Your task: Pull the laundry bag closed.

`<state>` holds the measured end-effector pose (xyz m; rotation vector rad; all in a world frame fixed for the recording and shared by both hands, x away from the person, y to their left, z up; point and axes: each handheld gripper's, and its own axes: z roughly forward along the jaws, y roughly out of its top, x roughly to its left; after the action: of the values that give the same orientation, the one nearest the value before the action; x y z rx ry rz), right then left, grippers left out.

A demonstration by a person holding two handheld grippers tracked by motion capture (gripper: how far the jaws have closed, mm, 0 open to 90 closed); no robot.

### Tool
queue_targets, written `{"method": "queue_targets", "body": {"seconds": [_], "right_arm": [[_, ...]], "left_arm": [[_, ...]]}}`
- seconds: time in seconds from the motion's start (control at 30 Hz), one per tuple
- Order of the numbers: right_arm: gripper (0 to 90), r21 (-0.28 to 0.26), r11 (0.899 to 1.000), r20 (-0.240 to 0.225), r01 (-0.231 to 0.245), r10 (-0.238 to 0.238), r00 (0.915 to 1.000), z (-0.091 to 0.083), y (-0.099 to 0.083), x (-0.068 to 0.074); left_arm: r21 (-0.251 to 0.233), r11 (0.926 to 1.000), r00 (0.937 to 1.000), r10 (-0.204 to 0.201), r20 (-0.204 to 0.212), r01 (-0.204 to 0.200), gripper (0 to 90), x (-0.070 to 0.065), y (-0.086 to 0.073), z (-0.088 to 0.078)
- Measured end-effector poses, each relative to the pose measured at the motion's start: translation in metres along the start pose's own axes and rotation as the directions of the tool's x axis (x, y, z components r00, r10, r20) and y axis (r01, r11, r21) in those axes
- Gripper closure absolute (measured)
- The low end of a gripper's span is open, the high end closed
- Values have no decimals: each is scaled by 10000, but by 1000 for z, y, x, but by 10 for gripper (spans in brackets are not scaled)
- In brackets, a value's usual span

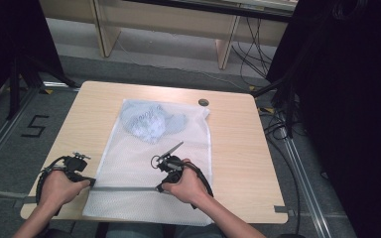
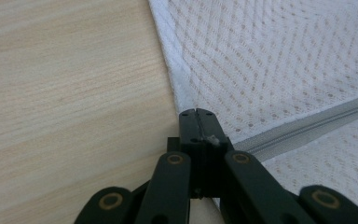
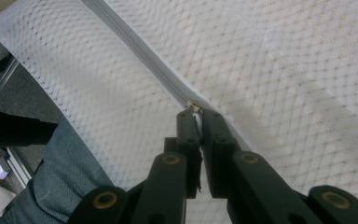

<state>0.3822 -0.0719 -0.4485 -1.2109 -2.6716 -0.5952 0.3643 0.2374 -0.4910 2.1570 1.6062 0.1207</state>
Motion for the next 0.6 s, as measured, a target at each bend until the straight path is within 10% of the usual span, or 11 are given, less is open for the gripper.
{"method": "queue_targets", "body": {"seconds": [0.6], "right_arm": [[870,-57,10000,-30,-71,71,10000,-7,-8,-7]], "left_arm": [[-24,10000,10000,-8,-19,8,900,-1,0,0]]}}
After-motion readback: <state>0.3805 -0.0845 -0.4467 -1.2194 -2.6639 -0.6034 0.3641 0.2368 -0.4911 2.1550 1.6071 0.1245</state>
